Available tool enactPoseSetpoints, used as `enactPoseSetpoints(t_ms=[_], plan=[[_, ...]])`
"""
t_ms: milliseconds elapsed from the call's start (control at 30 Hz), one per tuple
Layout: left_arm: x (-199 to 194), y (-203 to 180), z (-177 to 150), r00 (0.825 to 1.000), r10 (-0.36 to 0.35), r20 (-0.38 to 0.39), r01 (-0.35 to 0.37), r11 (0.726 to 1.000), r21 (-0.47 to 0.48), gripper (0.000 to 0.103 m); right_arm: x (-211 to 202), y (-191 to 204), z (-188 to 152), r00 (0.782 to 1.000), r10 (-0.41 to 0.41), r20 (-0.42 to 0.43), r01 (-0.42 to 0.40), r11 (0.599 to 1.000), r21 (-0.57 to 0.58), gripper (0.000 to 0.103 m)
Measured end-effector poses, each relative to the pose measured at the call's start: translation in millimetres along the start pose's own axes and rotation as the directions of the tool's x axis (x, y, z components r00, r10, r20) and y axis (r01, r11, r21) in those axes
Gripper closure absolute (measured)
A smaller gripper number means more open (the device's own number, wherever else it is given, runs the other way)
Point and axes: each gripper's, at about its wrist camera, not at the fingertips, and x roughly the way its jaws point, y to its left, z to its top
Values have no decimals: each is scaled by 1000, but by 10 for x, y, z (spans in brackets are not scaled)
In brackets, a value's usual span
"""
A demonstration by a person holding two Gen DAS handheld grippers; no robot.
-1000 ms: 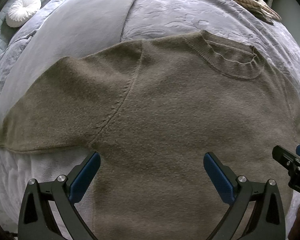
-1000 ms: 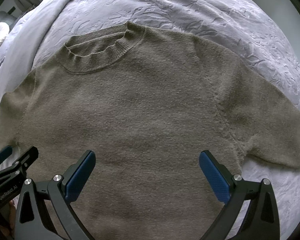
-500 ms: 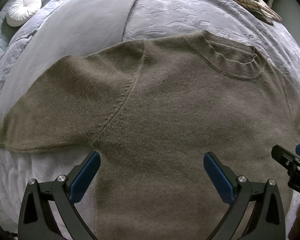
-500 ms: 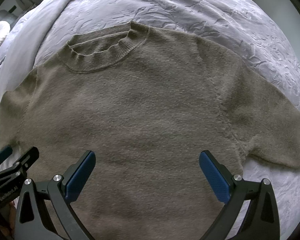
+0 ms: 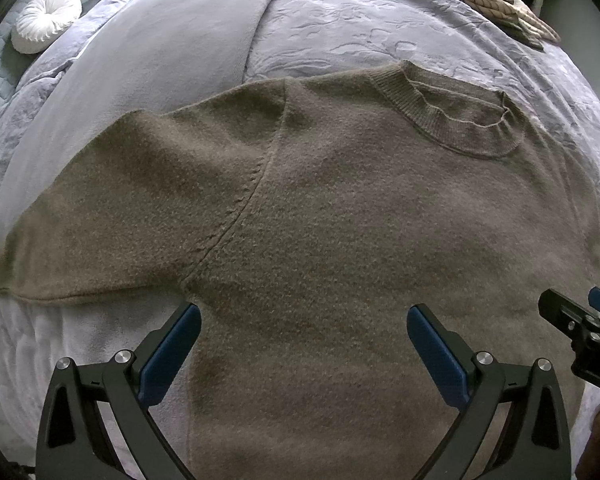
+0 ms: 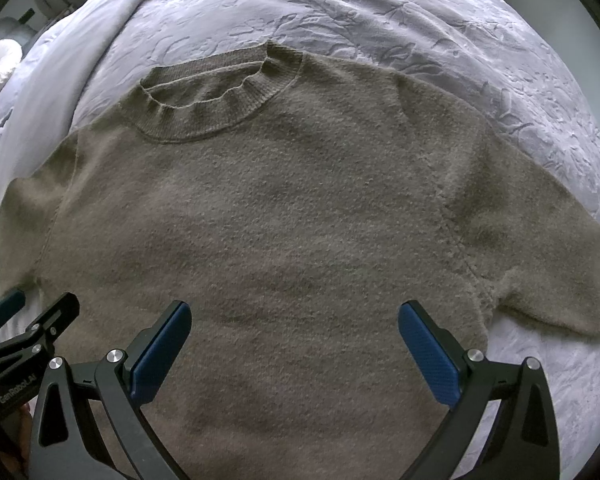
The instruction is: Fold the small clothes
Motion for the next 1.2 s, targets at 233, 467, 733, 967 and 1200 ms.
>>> enactPoseSetpoints(t_ms=[233, 467, 733, 967, 1200], plan=[[-59, -4, -36, 1000, -17, 22, 17, 1000, 2, 0, -1, 24, 0, 1000, -4, -1, 4, 1000, 1, 0], [-82, 10, -65, 1000, -6, -4, 6, 1000, 9, 0, 0, 25, -2, 1000, -5, 0, 5, 1000, -1, 0], [-104, 78, -52, 1000, 7, -21, -6, 1000, 7, 0, -18, 161, -27, 1000, -10, -4, 10, 1000, -12, 0], [-89, 402, -87, 997, -68, -30, 65, 995, -78, 0, -45, 328, -3, 996, 89, 7, -89, 996, -12, 0], [-106, 1024, -209, 993, -116, 30, 120, 972, -204, 0, 13, 708, -31, 988, 157, -11, -157, 986, -50, 0]])
